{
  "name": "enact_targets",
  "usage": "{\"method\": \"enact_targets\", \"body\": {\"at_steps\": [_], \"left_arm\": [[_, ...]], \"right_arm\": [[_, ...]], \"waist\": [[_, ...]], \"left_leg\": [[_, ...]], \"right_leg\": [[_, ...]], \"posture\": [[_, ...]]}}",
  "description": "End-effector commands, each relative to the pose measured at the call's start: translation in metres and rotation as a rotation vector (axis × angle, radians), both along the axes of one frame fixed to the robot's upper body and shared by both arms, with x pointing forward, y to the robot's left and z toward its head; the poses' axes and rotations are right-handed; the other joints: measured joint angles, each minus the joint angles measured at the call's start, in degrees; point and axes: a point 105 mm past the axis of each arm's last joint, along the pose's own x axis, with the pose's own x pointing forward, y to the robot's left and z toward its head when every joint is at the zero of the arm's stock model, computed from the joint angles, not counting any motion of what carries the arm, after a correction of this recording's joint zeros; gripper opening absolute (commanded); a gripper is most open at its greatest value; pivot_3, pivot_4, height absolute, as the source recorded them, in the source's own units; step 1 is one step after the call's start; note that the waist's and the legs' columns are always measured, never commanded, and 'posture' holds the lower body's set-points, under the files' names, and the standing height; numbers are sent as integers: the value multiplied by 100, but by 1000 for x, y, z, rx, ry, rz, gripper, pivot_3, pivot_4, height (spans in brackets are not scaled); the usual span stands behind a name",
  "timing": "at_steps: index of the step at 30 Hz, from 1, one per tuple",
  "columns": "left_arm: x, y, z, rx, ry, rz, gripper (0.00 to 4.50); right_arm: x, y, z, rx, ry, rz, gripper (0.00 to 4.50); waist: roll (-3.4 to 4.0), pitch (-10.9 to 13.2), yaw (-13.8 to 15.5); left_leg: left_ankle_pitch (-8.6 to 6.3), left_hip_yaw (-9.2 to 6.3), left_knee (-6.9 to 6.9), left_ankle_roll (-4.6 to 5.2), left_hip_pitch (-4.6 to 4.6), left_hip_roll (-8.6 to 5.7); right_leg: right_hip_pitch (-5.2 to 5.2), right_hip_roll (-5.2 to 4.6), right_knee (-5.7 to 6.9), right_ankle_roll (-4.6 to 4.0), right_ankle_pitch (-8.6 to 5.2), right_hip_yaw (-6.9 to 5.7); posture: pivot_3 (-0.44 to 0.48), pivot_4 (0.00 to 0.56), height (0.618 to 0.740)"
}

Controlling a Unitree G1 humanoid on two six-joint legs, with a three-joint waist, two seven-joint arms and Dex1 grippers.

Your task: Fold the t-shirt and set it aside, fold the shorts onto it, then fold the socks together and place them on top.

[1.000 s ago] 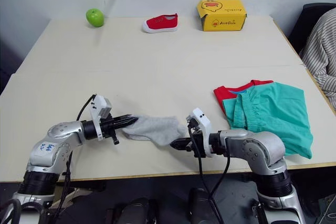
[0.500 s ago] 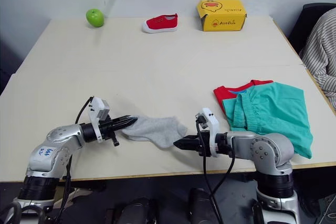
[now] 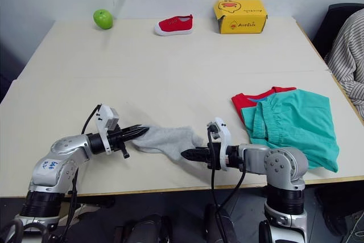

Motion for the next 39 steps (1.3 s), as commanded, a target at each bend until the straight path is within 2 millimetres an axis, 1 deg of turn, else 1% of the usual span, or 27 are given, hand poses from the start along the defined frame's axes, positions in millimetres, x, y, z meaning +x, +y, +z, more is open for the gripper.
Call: {"method": "enact_targets", "body": {"at_steps": [1, 2, 5, 8, 10, 12, 16, 20, 22, 25, 28, 31, 34, 37, 38, 39], "left_arm": [[-1, 0, 12, -9, -60, -6, 0], [-2, -1, 14, -15, -67, -12, 0], [-6, -2, 24, -48, -103, -18, 0], [-9, -1, 35, -93, -133, 0, 0], [-13, 1, 39, -100, -147, 14, 0], [-17, 3, 39, -96, -153, 45, 0], [-22, 2, 34, -108, -152, 102, 0], [-24, -1, 27, -113, -138, 132, 0], [-26, -4, 17, -106, -124, 138, 0], [-27, -6, 8, -100, -108, 152, 0], [-28, -5, 3, -88, -101, 160, 0], [-27, -6, -3, -85, -99, 166, 0], [-26, -7, -3, -125, -94, 164, 0], [-28, -10, -5, -134, -74, 135, 722], [-29, -8, -5, -116, -85, 140, 1015], [-25, -2, -5, -96, -103, 178, 1341]], "right_arm": [[-2, -3, 11, 22, -39, 18, 219], [-3, -4, 12, 20, -43, 26, 30], [-5, -7, 18, 15, -59, 53, 30], [-3, -12, 25, 11, -81, 62, 30], [1, -16, 30, 6, -97, 61, 30], [6, -20, 36, 3, -121, 56, 30], [15, -25, 41, -14, -152, 48, 30], [22, -27, 40, -33, -163, 48, 30], [23, -27, 37, -47, -159, 60, 30], [23, -26, 34, -57, -147, 73, 30], [25, -27, 31, -61, -143, 67, 30], [30, -27, 22, -81, -143, 40, 30], [29, -26, 17, -79, -131, 48, 30], [32, -28, 12, -86, -120, 39, 0], [30, -28, 11, -84, -106, 46, 201], [26, -29, 11, -85, -99, 68, 435]], "waist": [[0, 0, 1], [0, 0, 1], [0, 0, 0], [0, 0, -3], [0, 0, -6], [0, 0, -8], [0, 0, 1], [0, 0, 5], [0, 0, 5], [0, 0, 5], [0, 0, 5], [0, 0, 2], [0, 0, 4], [0, 0, 6], [0, 0, 6], [0, 0, 6]], "left_leg": [[0, 0, 0, 0, 0, 0], [0, 0, 0, 0, 0, 0], [0, 0, 0, 1, 0, 0], [-1, -1, 0, 1, -3, 0], [-1, 0, 0, 1, -3, 1], [-1, 0, -1, 1, -2, 1], [-1, 1, -1, 1, -3, -1], [-1, 1, -1, 2, -3, -1], [-1, 1, -1, 1, -2, 0], [-1, 2, -1, 2, -3, -1], [-1, 2, -1, 2, -3, -1], [-1, 4, -1, 1, -3, 0], [-1, 5, -1, 2, -3, -1], [-1, 5, -1, 2, -6, -1], [-1, 5, -1, 2, -6, -1], [-1, 5, -1, 2, -6, -1]], "right_leg": [[0, 0, 0, 0, 0, 0], [0, 0, 0, 0, 0, 0], [0, -1, 0, 0, 0, 0], [-2, -1, 0, 0, 0, 0], [-4, -1, -1, 0, 0, 2], [-4, -1, -4, 0, 0, 2], [-4, -3, -10, 0, 0, 4], [-4, -4, -12, 0, 0, 3], [-4, -3, -11, 0, 0, 3], [-5, -4, -12, 0, 0, 3], [-6, -4, -13, 0, 0, 3], [-11, -4, -11, 0, 0, 5], [-11, -5, -12, 0, 0, 5], [-14, -7, -11, 0, 0, 5], [-15, -7, -11, 0, 0, 5], [-15, -7, -11, 0, 0, 5]], "posture": [[0, 150, 740], [0, 150, 740], [0, 150, 740], [0, 150, 740], [0, 150, 740], [0, 150, 740], [0, 150, 740], [0, 150, 740], [0, 150, 740], [0, 150, 740], [0, 150, 740], [0, 150, 740], [0, 150, 740], [0, 150, 740], [0, 150, 740], [0, 150, 740]]}}
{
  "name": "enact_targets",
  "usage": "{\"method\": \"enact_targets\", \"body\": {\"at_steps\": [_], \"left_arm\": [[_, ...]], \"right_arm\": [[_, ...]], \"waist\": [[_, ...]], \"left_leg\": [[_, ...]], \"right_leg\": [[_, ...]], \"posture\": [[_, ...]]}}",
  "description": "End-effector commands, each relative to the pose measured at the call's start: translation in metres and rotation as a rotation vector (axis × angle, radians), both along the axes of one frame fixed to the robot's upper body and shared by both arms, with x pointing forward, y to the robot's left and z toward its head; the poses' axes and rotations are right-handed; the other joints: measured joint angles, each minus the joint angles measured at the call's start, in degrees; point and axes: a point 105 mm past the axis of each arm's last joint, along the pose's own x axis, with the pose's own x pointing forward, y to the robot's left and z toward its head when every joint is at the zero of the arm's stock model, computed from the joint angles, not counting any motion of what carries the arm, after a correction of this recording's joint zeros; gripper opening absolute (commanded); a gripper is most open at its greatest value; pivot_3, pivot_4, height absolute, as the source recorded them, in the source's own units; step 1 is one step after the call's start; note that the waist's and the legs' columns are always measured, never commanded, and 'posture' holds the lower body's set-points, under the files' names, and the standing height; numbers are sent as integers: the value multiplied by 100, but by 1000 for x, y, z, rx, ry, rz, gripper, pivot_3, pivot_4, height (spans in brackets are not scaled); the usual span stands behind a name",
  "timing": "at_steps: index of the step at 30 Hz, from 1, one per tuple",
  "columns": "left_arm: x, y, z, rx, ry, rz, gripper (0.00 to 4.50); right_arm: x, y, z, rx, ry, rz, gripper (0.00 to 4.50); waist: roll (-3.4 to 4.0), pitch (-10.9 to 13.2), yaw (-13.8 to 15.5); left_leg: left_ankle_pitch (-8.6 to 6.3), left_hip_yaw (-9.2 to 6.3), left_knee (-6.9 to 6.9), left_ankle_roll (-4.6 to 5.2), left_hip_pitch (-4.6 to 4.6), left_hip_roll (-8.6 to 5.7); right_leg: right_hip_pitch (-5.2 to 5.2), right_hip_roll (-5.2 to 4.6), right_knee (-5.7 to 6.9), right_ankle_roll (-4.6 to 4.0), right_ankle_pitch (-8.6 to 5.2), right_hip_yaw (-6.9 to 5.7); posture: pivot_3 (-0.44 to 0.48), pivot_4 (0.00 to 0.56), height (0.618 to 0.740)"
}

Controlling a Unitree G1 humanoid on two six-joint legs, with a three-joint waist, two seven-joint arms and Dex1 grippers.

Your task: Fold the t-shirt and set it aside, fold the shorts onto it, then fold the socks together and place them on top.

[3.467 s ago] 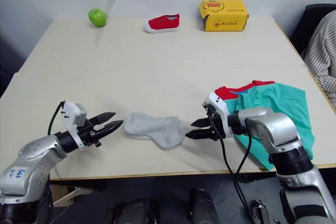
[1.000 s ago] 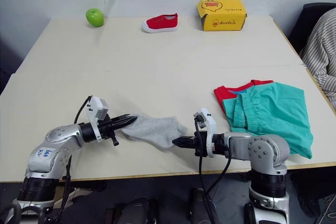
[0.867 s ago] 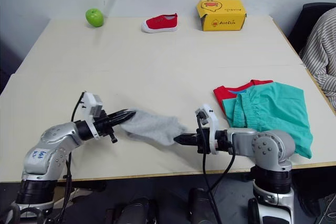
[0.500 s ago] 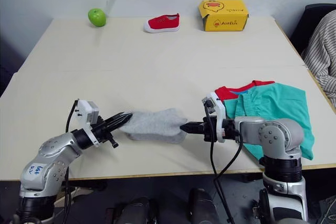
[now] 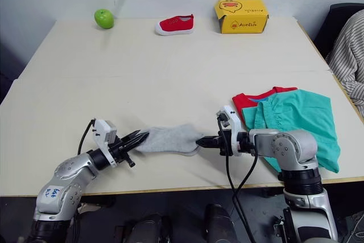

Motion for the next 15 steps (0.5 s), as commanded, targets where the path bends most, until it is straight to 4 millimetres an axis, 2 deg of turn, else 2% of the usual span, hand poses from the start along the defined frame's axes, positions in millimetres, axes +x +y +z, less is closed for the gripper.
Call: {"method": "enact_targets", "body": {"at_steps": [1, 2, 5, 8, 10, 11, 13, 15], "left_arm": [[4, 12, 10, 39, -70, 62, 1661], [6, 19, 13, 50, -94, 87, 1974], [3, 34, 28, 38, -149, 94, 1986], [-4, 47, 44, 40, -191, 61, 1986], [-9, 50, 55, 42, -209, 2, 1986], [-11, 49, 61, 40, -216, -37, 1578], [-9, 39, 71, 37, -232, -103, 1073], [-4, 21, 71, 51, -237, -164, 416]], "right_arm": [[-8, -3, 0, -3, 4, 46, 669], [-7, -9, 1, -22, -9, 36, 995], [-1, -26, 9, -63, -100, 7, 2006], [-3, -35, 26, -27, -208, 49, 2006], [-10, -29, 40, 12, -305, 129, 2006], [-14, -23, 46, 30, -368, 180, 1573], [-15, 0, 52, 63, -503, 237, 1031], [-10, 23, 52, 90, -602, 231, 311]], "waist": [[0, 0, 0], [0, 0, 0], [0, 0, 2], [0, 0, -6], [0, 0, -7], [0, 0, -5], [0, 0, -1], [-1, 0, 1]], "left_leg": [[0, 0, 0, 0, 0, 0], [0, 1, 0, 0, 0, 0], [0, 1, 0, 0, -1, 1], [-1, 3, 0, 1, -3, 1], [-1, 5, -1, 1, -3, 3], [-2, 5, -2, 0, -3, 4], [-1, 6, -4, -3, -3, 6], [0, 6, -3, -5, -2, 5]], "right_leg": [[0, 0, 0, 0, 0, 0], [-2, 0, 0, 0, 0, 1], [-4, -2, 0, 0, 0, 0], [-7, -2, -1, 0, 0, 1], [-8, 0, -2, 0, 0, 2], [-8, 2, -2, 0, 0, 2], [-11, 5, 0, 0, 0, 3], [-9, 6, 1, 0, 0, 2]], "posture": [[0, 150, 740], [0, 150, 740], [0, 150, 740], [0, 150, 740], [0, 150, 740], [0, 150, 740], [0, 150, 740], [0, 150, 740]]}}
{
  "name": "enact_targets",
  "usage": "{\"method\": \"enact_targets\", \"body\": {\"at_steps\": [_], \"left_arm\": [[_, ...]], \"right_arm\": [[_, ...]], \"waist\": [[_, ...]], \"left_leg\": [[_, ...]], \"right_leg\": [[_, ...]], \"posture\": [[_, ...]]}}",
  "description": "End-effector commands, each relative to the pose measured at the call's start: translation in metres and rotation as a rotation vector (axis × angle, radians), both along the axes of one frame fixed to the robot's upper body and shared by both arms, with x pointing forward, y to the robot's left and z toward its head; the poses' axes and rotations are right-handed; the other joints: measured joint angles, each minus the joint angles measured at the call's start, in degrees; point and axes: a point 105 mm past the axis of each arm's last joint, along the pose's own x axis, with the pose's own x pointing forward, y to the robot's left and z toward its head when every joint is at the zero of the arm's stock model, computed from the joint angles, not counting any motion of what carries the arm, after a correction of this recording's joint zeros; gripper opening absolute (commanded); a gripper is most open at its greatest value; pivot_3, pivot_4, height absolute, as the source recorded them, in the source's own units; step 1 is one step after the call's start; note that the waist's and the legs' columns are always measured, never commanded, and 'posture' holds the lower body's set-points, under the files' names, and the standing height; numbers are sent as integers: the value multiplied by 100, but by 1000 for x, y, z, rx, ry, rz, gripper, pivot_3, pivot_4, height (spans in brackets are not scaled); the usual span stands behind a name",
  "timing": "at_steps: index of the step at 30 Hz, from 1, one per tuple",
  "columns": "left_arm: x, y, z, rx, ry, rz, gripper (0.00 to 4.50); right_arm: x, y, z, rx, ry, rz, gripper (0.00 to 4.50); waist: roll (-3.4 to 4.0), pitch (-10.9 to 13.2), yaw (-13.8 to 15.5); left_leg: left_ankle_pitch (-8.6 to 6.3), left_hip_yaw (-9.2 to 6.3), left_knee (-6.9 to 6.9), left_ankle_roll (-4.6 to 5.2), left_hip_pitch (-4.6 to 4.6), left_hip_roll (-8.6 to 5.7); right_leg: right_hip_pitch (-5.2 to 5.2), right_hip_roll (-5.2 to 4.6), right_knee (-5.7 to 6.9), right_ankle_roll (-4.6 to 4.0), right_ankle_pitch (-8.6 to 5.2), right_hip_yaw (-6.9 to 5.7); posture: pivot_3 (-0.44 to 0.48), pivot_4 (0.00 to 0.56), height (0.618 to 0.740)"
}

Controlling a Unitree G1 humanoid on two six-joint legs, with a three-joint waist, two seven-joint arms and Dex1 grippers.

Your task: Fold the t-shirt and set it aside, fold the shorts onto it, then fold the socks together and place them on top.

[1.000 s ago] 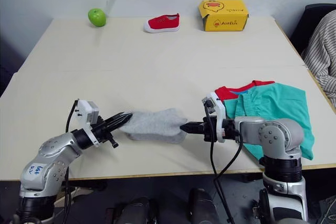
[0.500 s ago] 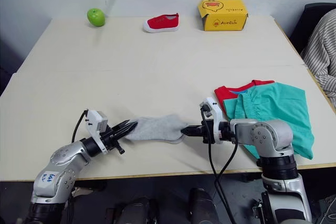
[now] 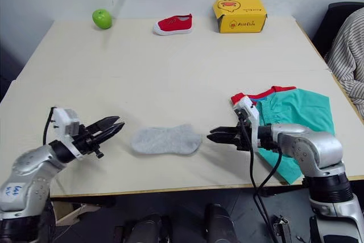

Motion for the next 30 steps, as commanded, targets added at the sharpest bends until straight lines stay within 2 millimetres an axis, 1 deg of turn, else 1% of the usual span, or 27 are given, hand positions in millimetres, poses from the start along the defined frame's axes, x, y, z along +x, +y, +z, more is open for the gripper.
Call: {"method": "enact_targets", "body": {"at_steps": [1, 2, 5, 7, 8, 10, 11, 13, 15, 17, 20, 22, 24, 26, 27, 30], "left_arm": [[2, -34, 5, 22, -32, -132, 57], [3, -44, -1, 34, -23, -156, 21], [7, -66, -31, 110, 38, -184, 21], [7, -72, -42, 131, 65, -187, 21], [8, -73, -50, 153, 82, -176, 21], [9, -71, -69, 220, 103, -135, 21], [10, -68, -74, 240, 113, -115, 21], [16, -61, -77, 234, 107, -35, 21], [23, -52, -77, 222, 97, 51, 21], [29, -44, -78, 205, 97, 110, 21], [32, -32, -75, 138, 106, 154, 21], [28, -28, -62, 50, 85, 128, 21], [23, -27, -51, -2, 62, 87, 21], [19, -25, -46, -12, 56, 57, 21], [18, -21, -44, -15, 58, 61, 21], [16, -9, -39, -12, 59, 72, 21]], "right_arm": [[2, 42, 5, 46, -193, 46, 2], [6, 52, 1, 40, -231, 29, 0], [15, 79, -19, -3, -305, -19, 0], [20, 86, -27, -22, -332, -51, 0], [22, 87, -33, -10, -319, -82, 0], [30, 84, -48, -5, -288, -171, 0], [36, 80, -56, -26, -289, -218, 0], [42, 69, -69, -82, -302, -265, 0], [47, 56, -73, -102, -309, -313, 0], [48, 45, -73, -108, -308, -334, 0], [47, 24, -76, -144, -315, -359, 0], [47, 14, -69, -136, -337, -371, 0], [47, 15, -58, -97, -359, -362, 0], [47, 25, -42, -46, -409, -323, 0], [45, 33, -32, -18, -443, -287, 0], [40, 50, -20, 12, -497, -201, 0]], "waist": [[0, -1, -1], [0, -1, -2], [0, -1, -6], [0, -1, -8], [0, -1, -8], [0, -1, -8], [0, -1, -8], [0, -1, -11], [-1, -1, -12], [-1, -2, -6], [-1, -3, 7], [-1, -3, -4], [-1, -3, -5], [1, -2, -23], [1, -2, -35], [2, -2, -63]], "left_leg": [[0, 1, 0, 0, 2, -2], [0, 2, 0, -1, 4, -4], [0, 15, -1, -1, 2, -7], [1, 25, 0, -1, -2, -8], [1, 28, 0, 0, -7, -8], [1, 30, 2, 0, -19, -8], [0, 31, 1, -1, -19, -6], [0, 31, 2, -1, -18, -3], [1, 35, 4, 0, -5, 0], [1, 34, 4, 3, 12, 0], [1, 21, 4, 3, 28, -1], [1, 19, 4, 3, 32, -2], [0, 18, 4, 2, 30, 1], [0, 21, 2, 2, 23, 1], [1, 26, 2, 1, 20, 3], [3, 32, 1, -3, 19, 7]], "right_leg": [[1, -1, 2, 2, 1, 3], [2, -2, 5, 2, 2, 4], [-2, 2, 15, 2, 2, 8], [-11, 6, 25, 3, 2, 12], [-16, 7, 24, 3, 2, 13], [-29, 11, 23, 3, 2, 15], [-31, 14, 22, 2, 2, 15], [-31, 18, 22, 2, 2, 17], [-24, 10, 13, 2, 2, 27], [-8, 5, 12, 3, 3, 28], [11, -8, 16, -1, 6, 18], [16, -11, 16, -2, 7, 17], [15, -10, 16, -3, 6, 15], [3, -7, 18, -5, 5, 16], [-4, -4, 20, -6, 5, 20], [-11, 5, 25, -7, 4, 25]], "posture": [[0, 150, 740], [0, 150, 740], [0, 150, 740], [0, 150, 740], [0, 150, 740], [0, 150, 740], [0, 150, 740], [0, 150, 740], [0, 150, 740], [0, 150, 740], [0, 150, 740], [0, 150, 740], [0, 150, 740], [0, 150, 740], [0, 150, 740], [0, 150, 740]]}}
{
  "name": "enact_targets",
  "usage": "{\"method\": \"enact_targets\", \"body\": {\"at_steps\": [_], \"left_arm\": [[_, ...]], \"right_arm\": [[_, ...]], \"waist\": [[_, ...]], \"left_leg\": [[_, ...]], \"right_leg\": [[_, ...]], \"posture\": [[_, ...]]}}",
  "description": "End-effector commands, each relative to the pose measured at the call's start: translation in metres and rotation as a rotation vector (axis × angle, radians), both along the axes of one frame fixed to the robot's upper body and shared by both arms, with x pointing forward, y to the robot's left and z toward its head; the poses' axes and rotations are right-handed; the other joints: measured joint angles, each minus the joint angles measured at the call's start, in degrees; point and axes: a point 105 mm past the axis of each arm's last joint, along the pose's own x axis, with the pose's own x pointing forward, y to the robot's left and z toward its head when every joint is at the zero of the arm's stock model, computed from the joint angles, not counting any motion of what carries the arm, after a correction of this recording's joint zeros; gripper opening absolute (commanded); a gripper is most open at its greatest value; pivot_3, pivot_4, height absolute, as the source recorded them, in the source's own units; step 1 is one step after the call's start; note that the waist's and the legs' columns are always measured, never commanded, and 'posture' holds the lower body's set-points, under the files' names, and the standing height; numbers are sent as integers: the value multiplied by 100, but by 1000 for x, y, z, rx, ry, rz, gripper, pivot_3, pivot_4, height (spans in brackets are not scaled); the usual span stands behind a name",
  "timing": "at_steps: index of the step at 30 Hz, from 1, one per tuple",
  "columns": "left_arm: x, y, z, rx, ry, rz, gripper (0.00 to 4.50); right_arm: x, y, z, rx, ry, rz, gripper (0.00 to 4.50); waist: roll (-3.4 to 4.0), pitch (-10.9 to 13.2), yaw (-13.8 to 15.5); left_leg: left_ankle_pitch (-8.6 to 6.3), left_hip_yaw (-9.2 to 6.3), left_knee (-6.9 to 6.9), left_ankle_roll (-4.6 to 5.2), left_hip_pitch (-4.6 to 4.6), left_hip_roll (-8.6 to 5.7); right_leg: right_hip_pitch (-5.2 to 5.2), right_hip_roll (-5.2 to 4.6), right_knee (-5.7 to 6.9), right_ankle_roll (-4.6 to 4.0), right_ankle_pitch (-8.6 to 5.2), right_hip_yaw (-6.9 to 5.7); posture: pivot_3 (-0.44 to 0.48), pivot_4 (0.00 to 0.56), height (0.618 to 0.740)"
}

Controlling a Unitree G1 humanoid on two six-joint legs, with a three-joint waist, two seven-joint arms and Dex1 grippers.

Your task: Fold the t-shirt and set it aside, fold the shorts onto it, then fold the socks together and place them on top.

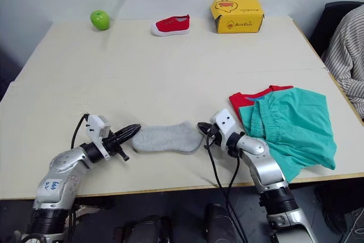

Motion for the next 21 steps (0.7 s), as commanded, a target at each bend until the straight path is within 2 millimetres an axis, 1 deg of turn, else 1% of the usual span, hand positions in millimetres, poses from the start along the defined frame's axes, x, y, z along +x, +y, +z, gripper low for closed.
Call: {"method": "enact_targets", "body": {"at_steps": [1, 3, 4, 6, 9, 11, 13, 15, 17, 21], "left_arm": [[-5, 15, 16, -16, -25, 8, 21], [-7, 36, 17, -55, 87, 40, 396], [-9, 43, 15, -63, 166, 47, 586], [-11, 48, 13, -60, 286, 52, 1214], [-18, 42, 19, -134, 484, -2, 2123], [-22, 37, 16, -157, 602, -20, 2810], [-23, 31, 12, -184, 678, -33, 3361], [-24, 26, 8, -185, 738, -43, 3361], [-26, 22, -2, -128, 803, -39, 3361], [-15, 16, -20, -136, 867, 29, 3361]], "right_arm": [[-10, 26, 28, 26, -110, 141, 0], [-16, 49, 22, -11, -107, 253, 0], [-18, 57, 17, -44, -108, 297, 0], [-20, 67, 6, -87, -97, 351, 0], [-20, 76, -12, -133, -66, 397, 0], [-17, 78, -18, -143, -55, 398, 0], [-16, 79, -24, -164, -50, 402, 0], [-14, 78, -24, -158, -62, 399, 0], [-13, 79, -24, -147, -58, 392, 0], [-15, 79, -28, -164, -46, 411, 0]], "waist": [[0, 0, 2], [-1, 0, 0], [-1, 0, -8], [-1, 1, -13], [-2, 1, 47], [-3, 0, 48], [-7, -2, 34], [-7, -2, 28], [-7, -3, 22], [-5, -5, 39]], "left_leg": [[0, 0, 0, 0, 0, 0], [0, 0, 0, 0, 0, -1], [0, 0, 0, 0, -2, 1], [0, -1, -2, 0, -2, 2], [0, -4, 0, 2, -9, -3], [4, -4, 2, 12, -15, -15], [3, -3, 3, 13, -13, -17], [3, -3, 3, 12, -10, -14], [5, -3, 3, 4, -8, -8], [7, -2, 1, -5, 17, -8]], "right_leg": [[-1, 0, 1, 0, 0, 0], [-1, 0, 1, -1, 0, 0], [-1, 1, 1, -1, -1, -1], [-3, 2, 4, -2, -1, -1], [-3, -1, 13, -1, -1, -4], [-2, -10, 11, 10, 5, 1], [4, -10, 8, 13, 7, 4], [5, -6, 8, 13, 7, 4], [5, 3, 10, 11, 6, 3], [25, 5, 15, 6, 3, 9]], "posture": [[0, 150, 740], [0, 150, 740], [0, 150, 740], [0, 150, 740], [0, 150, 740], [0, 150, 740], [0, 150, 740], [0, 150, 740], [0, 150, 740], [0, 150, 740]]}}
